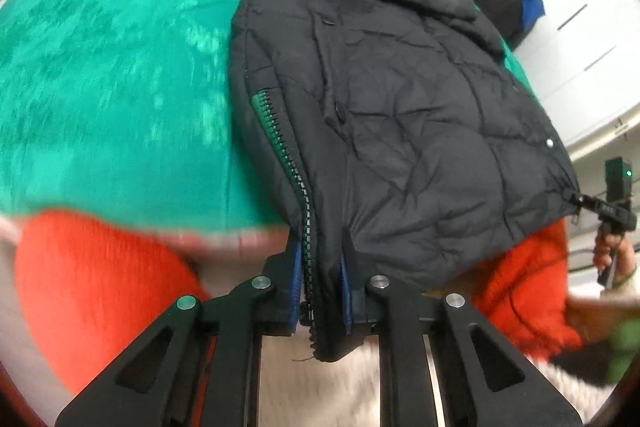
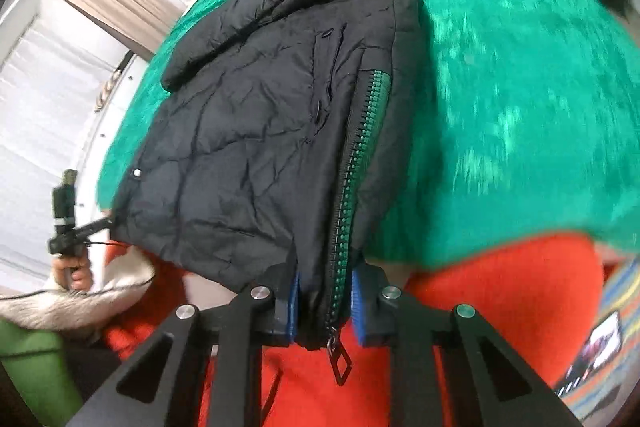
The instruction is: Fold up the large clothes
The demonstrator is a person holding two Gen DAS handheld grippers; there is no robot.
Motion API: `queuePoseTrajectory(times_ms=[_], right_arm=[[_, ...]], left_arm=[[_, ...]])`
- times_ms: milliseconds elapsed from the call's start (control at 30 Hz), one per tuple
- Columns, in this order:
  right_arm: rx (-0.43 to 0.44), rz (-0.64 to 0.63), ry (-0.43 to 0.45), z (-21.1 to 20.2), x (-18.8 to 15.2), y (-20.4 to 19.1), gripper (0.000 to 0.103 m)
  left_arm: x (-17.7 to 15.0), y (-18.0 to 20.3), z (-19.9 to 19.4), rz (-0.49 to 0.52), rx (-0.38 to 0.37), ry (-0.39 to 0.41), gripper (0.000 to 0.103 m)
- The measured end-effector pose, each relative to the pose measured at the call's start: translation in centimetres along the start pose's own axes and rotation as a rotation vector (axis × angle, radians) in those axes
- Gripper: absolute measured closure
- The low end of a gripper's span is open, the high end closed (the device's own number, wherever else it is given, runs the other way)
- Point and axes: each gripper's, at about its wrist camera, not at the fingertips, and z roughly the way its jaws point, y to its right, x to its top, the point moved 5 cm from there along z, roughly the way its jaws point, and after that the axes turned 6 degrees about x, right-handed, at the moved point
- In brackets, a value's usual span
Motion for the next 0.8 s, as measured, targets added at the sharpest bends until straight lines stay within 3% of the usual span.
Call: queuePoseTrajectory(times_ms=[133, 233, 367, 467, 500, 567, 600, 633, 667, 700, 733, 800], right_arm=[[0.169, 0.074, 0.006, -4.2, -1.8, -2.2, 0.084], [0.265, 0.089, 0.090, -7.4, 0.9, -3.6, 0.085], [0.368, -0.009, 0.225, -9.4, 10.7, -6.0, 0.085], [0.365, -0.049, 0.291, -8.1, 18.7, -6.4, 0.085], [0.359, -0.026, 0.323, -7.2, 22.1, -5.8, 0.085], [0.352, 0.039, 0.363, -4.7, 28.0, -3.9, 0.079], [0.351, 0.104, 0.368, -2.7, 31.2, -2.5, 0.065], [0.351, 0.150, 0.359, -1.3, 32.8, -1.4, 0.039], [0.334, 0.196, 0.359, -0.2, 34.1, -0.3, 0.022], [0.255, 0.250, 0.408, 0.6, 35.2, 1.3, 0.000], [0.216, 0.272, 0.446, 0.6, 35.5, 2.1, 0.000], [0.234, 0.294, 0.471, 1.0, 35.8, 3.0, 0.000]], left_arm=[[-2.8, -0.1, -5.1, -0.088, -0.096, 0.007, 0.091], [0.1, -0.1, -9.4, -0.139, -0.180, 0.114, 0.091], [9.9, 0.5, -12.0, -0.093, -0.212, 0.279, 0.091], [20.3, 1.3, -11.4, -0.051, -0.146, 0.412, 0.088], [23.0, 1.7, -10.9, -0.041, -0.112, 0.445, 0.082], [30.2, 2.8, -8.8, -0.004, 0.058, 0.481, 0.044], [32.2, 2.7, -8.2, -0.001, 0.125, 0.486, 0.010], [34.5, 2.8, -7.5, -0.007, 0.198, 0.507, 0.002], [36.3, 2.7, -6.8, -0.021, 0.254, 0.519, 0.002], [37.5, 1.9, -6.0, -0.043, 0.276, 0.505, 0.002], [38.4, 1.2, -5.2, -0.077, 0.280, 0.482, 0.002], [38.8, 0.4, -3.8, -0.114, 0.247, 0.463, 0.002]])
